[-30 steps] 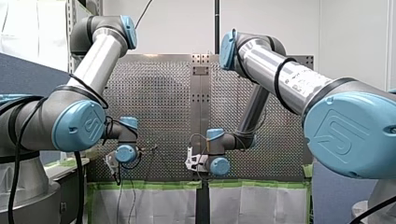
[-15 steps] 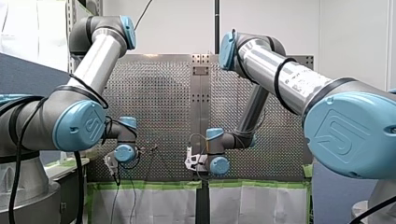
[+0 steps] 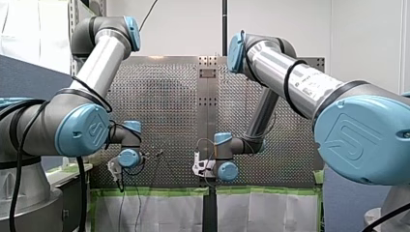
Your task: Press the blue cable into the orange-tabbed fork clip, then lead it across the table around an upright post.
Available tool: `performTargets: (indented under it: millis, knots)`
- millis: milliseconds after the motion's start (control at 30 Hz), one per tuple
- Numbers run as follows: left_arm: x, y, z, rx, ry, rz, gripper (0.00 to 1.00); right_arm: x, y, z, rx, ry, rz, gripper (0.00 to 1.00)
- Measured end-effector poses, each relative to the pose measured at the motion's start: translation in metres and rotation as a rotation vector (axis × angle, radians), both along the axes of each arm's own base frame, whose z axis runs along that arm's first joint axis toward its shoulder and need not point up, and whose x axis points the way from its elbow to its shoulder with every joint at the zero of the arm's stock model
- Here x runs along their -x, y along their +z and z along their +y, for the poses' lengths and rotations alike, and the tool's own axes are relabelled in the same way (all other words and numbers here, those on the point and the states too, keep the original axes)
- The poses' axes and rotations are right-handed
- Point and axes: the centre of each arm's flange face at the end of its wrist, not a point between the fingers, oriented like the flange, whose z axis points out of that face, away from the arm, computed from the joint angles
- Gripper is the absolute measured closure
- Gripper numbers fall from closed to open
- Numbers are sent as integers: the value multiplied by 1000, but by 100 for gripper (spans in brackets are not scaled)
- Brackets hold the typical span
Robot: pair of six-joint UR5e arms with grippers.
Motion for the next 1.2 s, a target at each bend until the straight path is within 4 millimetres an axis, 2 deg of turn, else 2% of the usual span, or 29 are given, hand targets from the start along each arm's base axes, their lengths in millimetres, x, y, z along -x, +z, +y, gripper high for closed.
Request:
performTargets:
  millis: [367, 867, 1067, 1200]
  knots:
    - [2, -1, 1, -19, 3, 9, 100, -4, 1, 2, -1, 6, 1, 98]
    - [1, 0, -2, -13, -31, 4, 100, 5, -1, -8, -7, -14, 6, 98]
    - [-5, 0, -5, -7, -49, -1, 100, 9, -2, -11, -13, -21, 11, 98]
    - [-12, -10, -5, -13, -60, 23, 100, 11, -2, -12, -18, -23, 15, 98]
